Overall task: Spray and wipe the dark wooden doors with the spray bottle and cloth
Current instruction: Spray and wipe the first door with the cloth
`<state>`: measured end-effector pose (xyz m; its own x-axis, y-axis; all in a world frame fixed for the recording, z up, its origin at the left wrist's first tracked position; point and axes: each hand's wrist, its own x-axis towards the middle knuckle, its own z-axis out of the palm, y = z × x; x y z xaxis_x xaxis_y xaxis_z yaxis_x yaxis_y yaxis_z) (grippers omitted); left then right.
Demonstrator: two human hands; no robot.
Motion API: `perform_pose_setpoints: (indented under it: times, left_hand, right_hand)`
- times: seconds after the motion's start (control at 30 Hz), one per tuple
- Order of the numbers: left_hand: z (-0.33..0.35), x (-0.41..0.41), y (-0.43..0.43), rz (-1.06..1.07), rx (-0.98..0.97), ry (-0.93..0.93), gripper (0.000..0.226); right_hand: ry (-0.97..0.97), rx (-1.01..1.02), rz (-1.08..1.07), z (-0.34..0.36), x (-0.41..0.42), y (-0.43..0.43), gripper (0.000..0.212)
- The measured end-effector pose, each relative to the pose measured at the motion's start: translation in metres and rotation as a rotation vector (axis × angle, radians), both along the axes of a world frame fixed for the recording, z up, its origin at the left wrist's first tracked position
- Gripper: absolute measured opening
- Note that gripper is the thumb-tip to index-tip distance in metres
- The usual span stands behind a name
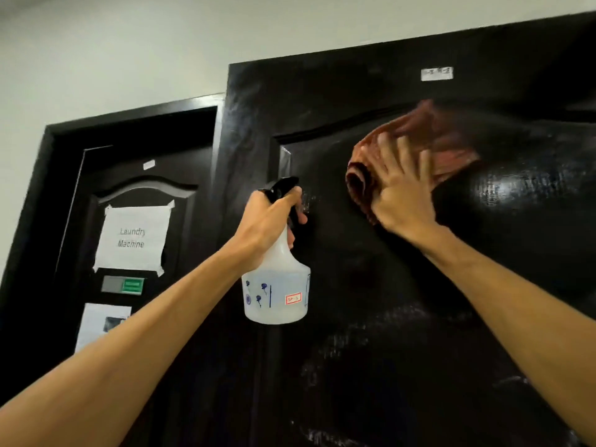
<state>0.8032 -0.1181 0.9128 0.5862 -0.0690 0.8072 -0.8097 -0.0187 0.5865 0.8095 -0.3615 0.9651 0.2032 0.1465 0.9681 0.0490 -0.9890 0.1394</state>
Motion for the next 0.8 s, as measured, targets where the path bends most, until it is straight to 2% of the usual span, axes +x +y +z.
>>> perform_pose_setpoints:
  times: [0.07, 0.1, 0.13, 0.27, 0.43, 0.57, 0.67, 0.73, 0.8]
  left_hand:
    - [0.005, 0.009, 0.027, 0.012, -0.013, -0.023, 0.027]
    - [0.008, 0.014, 0.041, 0.018, -0.016, -0.034, 0.026]
    - [0.010, 0.019, 0.054, 0.023, -0.013, -0.046, 0.025]
    - [0.021, 0.042, 0.093, 0.013, -0.002, -0.071, 0.022]
    - [0.036, 0.065, 0.126, 0.007, -0.021, -0.111, 0.026]
    - [0.050, 0.082, 0.152, 0.030, -0.022, -0.115, 0.034]
    - [0.064, 0.090, 0.169, 0.041, -0.040, -0.138, 0.031]
    - [0.068, 0.091, 0.178, 0.059, -0.049, -0.184, 0.026]
    - [0.064, 0.088, 0.183, 0.085, -0.047, -0.212, 0.025]
  right_hand:
    - [0.041, -0.250, -0.008, -0.026, 0.022, 0.044, 0.063]
    - [0.050, -0.310, -0.037, -0.029, 0.033, 0.060, 0.059]
    - [0.040, -0.311, -0.039, -0.021, 0.042, 0.074, 0.057]
    - [0.009, -0.058, 0.032, 0.034, 0.055, 0.125, 0.054]
    - [0.108, -0.330, 0.007, 0.030, 0.076, 0.180, 0.054]
    - [0.052, -0.189, -0.026, 0.114, 0.080, 0.192, 0.053]
    - [0.082, -0.159, -0.052, 0.176, 0.081, 0.214, 0.053]
    - [0.077, -0.152, -0.051, 0.181, 0.084, 0.224, 0.053]
    - [0.081, -0.166, -0.062, 0.152, 0.089, 0.230, 0.053]
